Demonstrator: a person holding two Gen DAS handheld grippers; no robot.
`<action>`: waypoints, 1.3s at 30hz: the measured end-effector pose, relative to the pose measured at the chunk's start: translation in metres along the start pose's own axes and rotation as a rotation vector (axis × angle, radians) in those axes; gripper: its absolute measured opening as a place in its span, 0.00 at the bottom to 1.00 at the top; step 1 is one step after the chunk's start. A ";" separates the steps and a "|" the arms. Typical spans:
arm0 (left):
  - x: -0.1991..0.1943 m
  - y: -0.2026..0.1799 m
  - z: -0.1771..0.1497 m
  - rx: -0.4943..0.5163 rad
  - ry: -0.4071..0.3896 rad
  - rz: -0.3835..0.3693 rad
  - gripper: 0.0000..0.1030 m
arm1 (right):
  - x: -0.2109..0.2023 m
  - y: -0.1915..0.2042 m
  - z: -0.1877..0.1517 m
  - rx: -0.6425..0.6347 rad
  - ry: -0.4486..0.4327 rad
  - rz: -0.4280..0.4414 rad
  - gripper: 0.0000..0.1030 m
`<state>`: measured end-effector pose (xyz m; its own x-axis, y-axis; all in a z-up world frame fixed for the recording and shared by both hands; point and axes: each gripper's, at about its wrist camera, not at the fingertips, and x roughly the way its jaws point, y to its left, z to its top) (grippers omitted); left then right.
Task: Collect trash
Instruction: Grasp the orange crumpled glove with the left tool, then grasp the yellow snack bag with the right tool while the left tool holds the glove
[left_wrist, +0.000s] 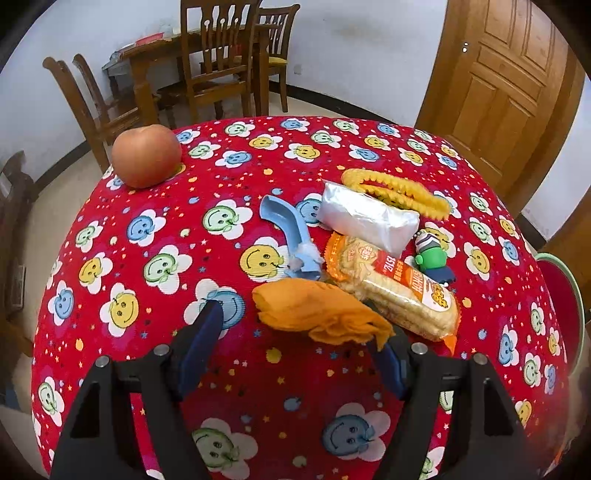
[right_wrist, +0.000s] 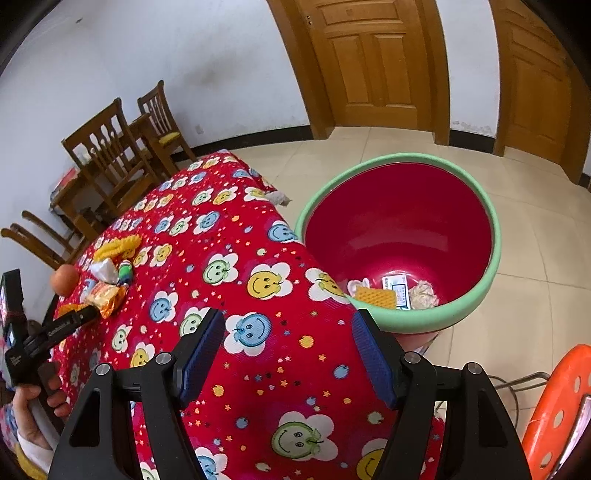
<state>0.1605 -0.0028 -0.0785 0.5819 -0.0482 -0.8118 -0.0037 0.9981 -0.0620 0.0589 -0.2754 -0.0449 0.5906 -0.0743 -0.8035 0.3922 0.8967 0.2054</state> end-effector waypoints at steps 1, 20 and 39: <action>0.000 -0.001 0.000 0.005 -0.004 -0.001 0.72 | 0.001 0.001 0.000 -0.005 0.001 0.002 0.71; -0.049 0.023 -0.013 -0.033 -0.042 -0.058 0.47 | 0.016 0.064 0.004 -0.144 0.019 0.092 0.71; -0.058 0.077 -0.031 -0.137 -0.021 0.006 0.47 | 0.077 0.194 0.000 -0.433 0.120 0.220 0.71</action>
<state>0.1013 0.0753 -0.0537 0.5986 -0.0398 -0.8000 -0.1173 0.9837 -0.1366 0.1811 -0.1069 -0.0671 0.5314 0.1651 -0.8309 -0.0769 0.9862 0.1468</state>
